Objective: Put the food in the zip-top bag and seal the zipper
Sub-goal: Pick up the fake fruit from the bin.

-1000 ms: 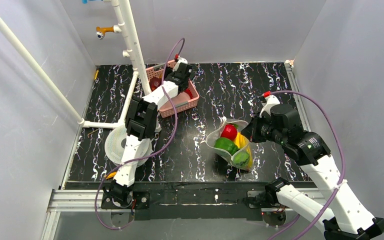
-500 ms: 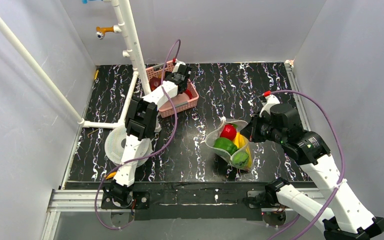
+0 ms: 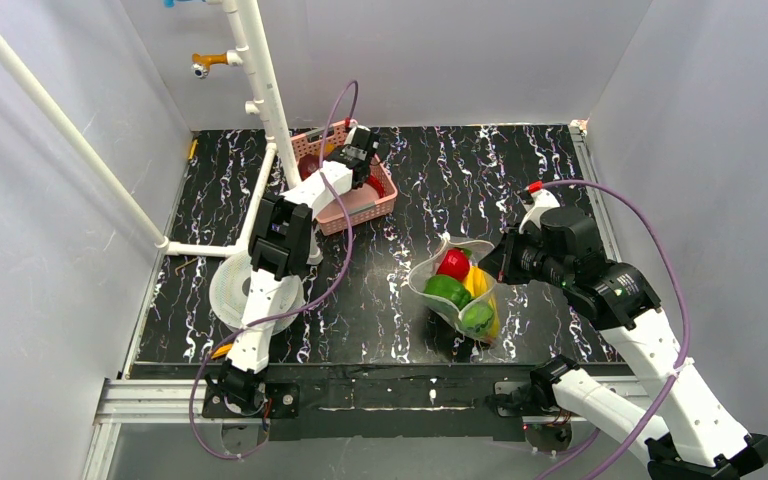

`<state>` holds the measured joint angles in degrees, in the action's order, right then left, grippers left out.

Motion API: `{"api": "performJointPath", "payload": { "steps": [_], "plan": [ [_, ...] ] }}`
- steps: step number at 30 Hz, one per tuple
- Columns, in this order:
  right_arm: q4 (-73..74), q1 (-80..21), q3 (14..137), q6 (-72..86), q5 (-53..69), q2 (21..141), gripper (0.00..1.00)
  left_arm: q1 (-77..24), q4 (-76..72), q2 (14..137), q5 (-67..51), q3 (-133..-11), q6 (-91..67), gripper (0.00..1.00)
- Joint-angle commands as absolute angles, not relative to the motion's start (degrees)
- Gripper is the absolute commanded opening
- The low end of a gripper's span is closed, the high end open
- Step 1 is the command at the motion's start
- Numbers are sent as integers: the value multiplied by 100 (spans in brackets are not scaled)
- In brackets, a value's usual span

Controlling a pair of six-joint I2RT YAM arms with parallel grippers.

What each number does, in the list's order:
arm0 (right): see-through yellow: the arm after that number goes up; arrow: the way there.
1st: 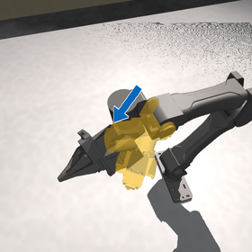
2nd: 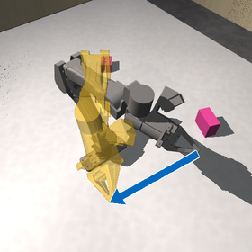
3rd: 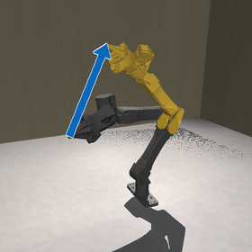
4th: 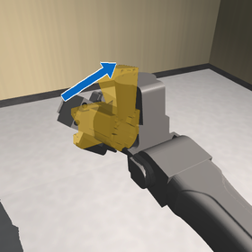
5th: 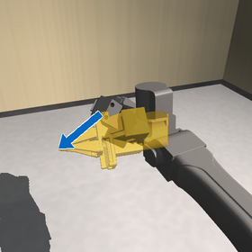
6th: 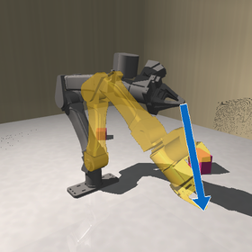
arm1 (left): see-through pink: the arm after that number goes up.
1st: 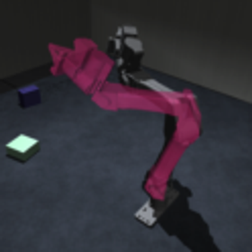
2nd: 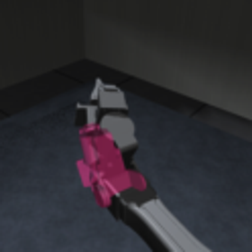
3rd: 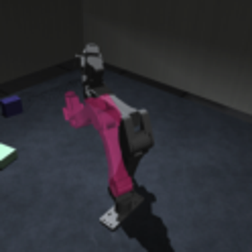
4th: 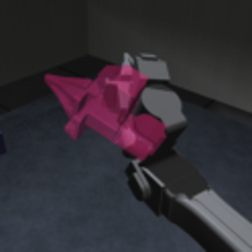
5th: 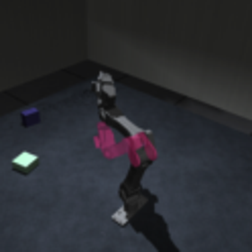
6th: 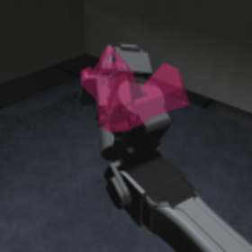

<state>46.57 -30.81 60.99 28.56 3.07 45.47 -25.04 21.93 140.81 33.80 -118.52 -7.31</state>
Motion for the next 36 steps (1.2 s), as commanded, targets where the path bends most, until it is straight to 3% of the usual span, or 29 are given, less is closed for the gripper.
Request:
{"api": "performJointPath", "payload": {
  "steps": [1,5,28,36],
  "plan": [
    [4304,-3060,6420,2896,335,4500,1,-2391,2444,13552,2808,-11711,-730,13],
    [4272,-3059,6408,2894,301,4495,1,-2399,2477,13207,2445,-11714,-606,0],
    [4078,-3059,6376,2926,138,4534,1,-3099,3156,11159,2052,-11826,-149,0],
    [3773,-3063,6347,2955,228,4679,1,-3292,3449,10672,2830,-12209,465,0]
  ]
}}
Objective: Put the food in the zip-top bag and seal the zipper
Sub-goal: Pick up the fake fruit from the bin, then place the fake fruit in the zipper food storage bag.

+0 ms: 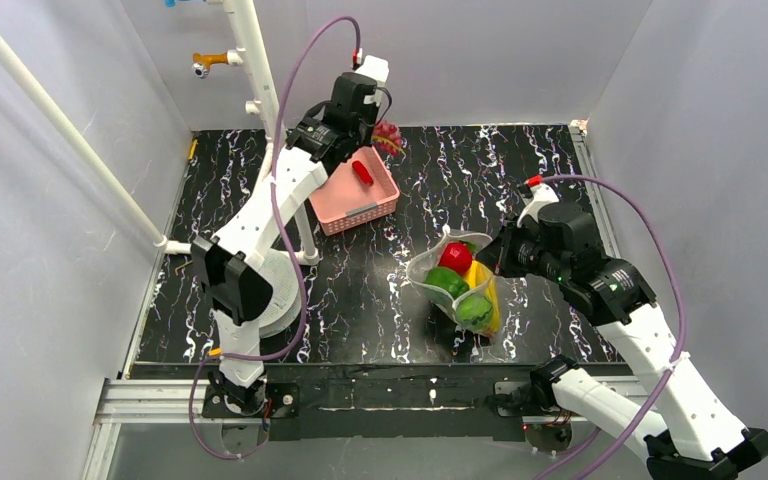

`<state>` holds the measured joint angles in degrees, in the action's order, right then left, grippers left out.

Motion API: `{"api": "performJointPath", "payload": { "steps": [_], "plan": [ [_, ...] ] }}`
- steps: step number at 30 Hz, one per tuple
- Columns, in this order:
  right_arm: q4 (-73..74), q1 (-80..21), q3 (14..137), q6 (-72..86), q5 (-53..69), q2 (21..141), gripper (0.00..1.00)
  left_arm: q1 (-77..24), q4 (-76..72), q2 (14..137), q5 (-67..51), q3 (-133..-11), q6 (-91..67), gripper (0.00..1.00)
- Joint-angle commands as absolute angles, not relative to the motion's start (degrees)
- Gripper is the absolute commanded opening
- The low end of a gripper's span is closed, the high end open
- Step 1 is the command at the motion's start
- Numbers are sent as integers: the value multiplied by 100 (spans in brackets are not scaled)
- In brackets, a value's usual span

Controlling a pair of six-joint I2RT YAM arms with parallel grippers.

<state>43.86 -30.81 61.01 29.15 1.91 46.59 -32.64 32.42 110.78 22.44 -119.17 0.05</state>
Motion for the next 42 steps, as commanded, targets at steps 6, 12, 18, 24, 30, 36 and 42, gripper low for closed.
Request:
{"api": "performJointPath", "payload": {
  "steps": [6,12,18,24,30,36,42],
  "plan": [
    [3585,-3063,6287,3088,272,4778,1,-3296,3766,10519,2826,-12350,570,0],
    [3500,-3061,6290,3135,183,4861,1,-3296,3678,9610,176,-11976,-499,0],
    [3456,-3059,6450,3138,222,5020,1,-3296,3554,8679,-1787,-11166,-855,0],
    [3351,-3059,6590,3036,335,5181,1,-3339,3398,7623,-3470,-9753,-909,0],
    [2928,-3059,6522,2978,942,5319,1,-3498,2388,6948,-4191,-8625,-1796,0],
    [2670,-3066,6472,3065,1677,5475,1,-3656,2323,7004,-4361,-8607,-1958,0],
    [2375,-3059,6343,3352,1973,5376,1,-3874,2312,7250,-4449,-8487,-2021,0]
  ]
}}
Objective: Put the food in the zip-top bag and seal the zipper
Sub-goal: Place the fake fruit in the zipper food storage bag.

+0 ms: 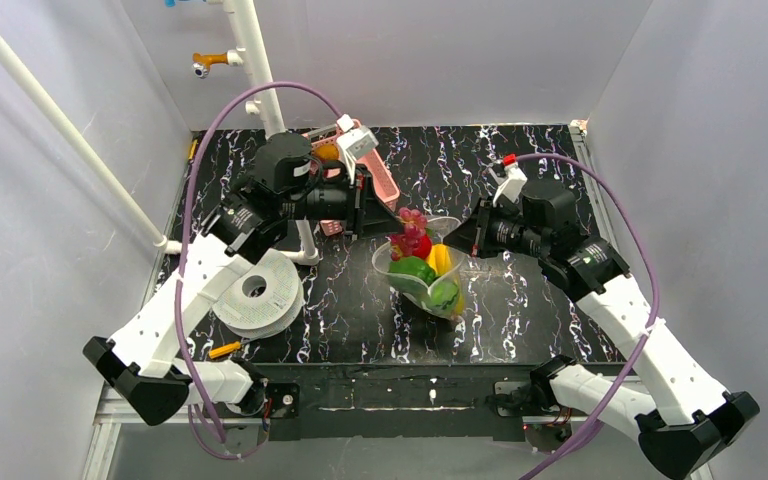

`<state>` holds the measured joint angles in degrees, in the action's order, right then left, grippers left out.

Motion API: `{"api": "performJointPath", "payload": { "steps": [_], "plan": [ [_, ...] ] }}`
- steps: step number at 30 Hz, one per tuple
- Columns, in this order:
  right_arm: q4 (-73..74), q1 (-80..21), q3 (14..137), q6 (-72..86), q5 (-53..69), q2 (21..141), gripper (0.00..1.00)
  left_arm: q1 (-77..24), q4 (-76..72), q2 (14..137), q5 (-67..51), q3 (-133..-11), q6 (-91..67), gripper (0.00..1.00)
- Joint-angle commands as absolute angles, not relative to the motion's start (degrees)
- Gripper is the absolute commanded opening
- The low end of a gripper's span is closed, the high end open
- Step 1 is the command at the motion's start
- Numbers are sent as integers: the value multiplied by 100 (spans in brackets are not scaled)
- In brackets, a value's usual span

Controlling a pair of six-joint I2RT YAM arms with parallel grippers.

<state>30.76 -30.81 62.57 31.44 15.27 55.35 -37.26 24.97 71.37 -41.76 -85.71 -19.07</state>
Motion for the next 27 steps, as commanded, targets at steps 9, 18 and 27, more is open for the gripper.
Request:
{"api": "performJointPath", "payload": {
  "steps": [9,18,27],
  "plan": [
    [2005,-3059,6253,4034,2348,5510,1,-4142,2200,7419,-4145,-8285,-1978,0],
    [1696,-3050,6089,4309,2508,5558,1,-4217,1851,7626,-3165,-7714,-2255,0],
    [1731,-3025,6129,4329,2394,5527,1,-4211,1674,7568,-2767,-7062,-2369,0]
  ]
}}
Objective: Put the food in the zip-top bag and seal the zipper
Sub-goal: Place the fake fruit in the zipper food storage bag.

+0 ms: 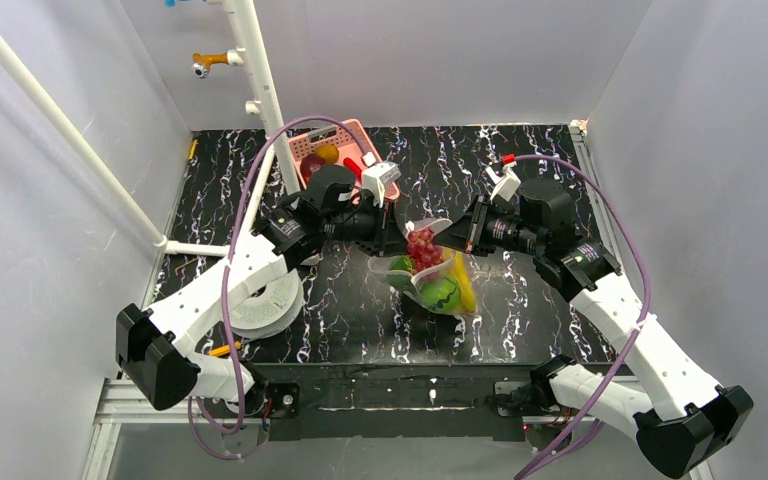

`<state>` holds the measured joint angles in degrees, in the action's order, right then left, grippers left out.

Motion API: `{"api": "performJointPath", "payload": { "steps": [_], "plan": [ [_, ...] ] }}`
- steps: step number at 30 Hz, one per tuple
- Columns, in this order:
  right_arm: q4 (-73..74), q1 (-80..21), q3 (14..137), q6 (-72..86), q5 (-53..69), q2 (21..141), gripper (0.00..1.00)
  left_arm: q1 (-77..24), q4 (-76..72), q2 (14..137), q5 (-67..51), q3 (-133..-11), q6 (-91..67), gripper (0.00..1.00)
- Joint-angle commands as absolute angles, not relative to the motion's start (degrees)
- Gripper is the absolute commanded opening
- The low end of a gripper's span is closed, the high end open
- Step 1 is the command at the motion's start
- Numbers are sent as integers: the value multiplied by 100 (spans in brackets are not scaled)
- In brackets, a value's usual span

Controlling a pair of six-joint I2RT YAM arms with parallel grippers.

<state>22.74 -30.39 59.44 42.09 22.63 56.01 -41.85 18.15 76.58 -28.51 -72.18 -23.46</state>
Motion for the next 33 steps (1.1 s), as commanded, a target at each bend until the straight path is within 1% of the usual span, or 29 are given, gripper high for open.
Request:
{"api": "performJointPath", "payload": {
  "steps": [1,5,10,15,18,22,27,31,33],
  "plan": [
    [1744,-3023,6146,4328,2391,5539,1,-4218,1678,7565,-2887,-7025,-2329,0],
    [1749,-3001,6204,4326,2382,5561,1,-4221,1757,7458,-3116,-6910,-2151,0],
    [1660,-2980,6228,4315,2484,5610,1,-4225,2310,7439,-3098,-7009,-1721,0],
    [1329,-2979,6120,4342,2930,5781,1,-4345,2711,7782,-3236,-7455,-1491,0],
    [1104,-2981,6051,4417,3244,5899,1,-4394,2846,8264,-2874,-7925,-1710,0],
    [1125,-2984,6014,4477,3158,5921,1,-4398,3110,8810,-2506,-8473,-2083,11],
    [1240,-2961,6011,4548,2933,5871,1,-4408,3352,8913,-1994,-8488,-2000,21],
    [1072,-2906,6039,4692,3107,5958,1,-4403,3571,8793,-1697,-8471,-1890,36],
    [1066,-2888,6072,4682,3136,6014,1,-4404,3586,8646,-1643,-8457,-1881,47]
  ]
}}
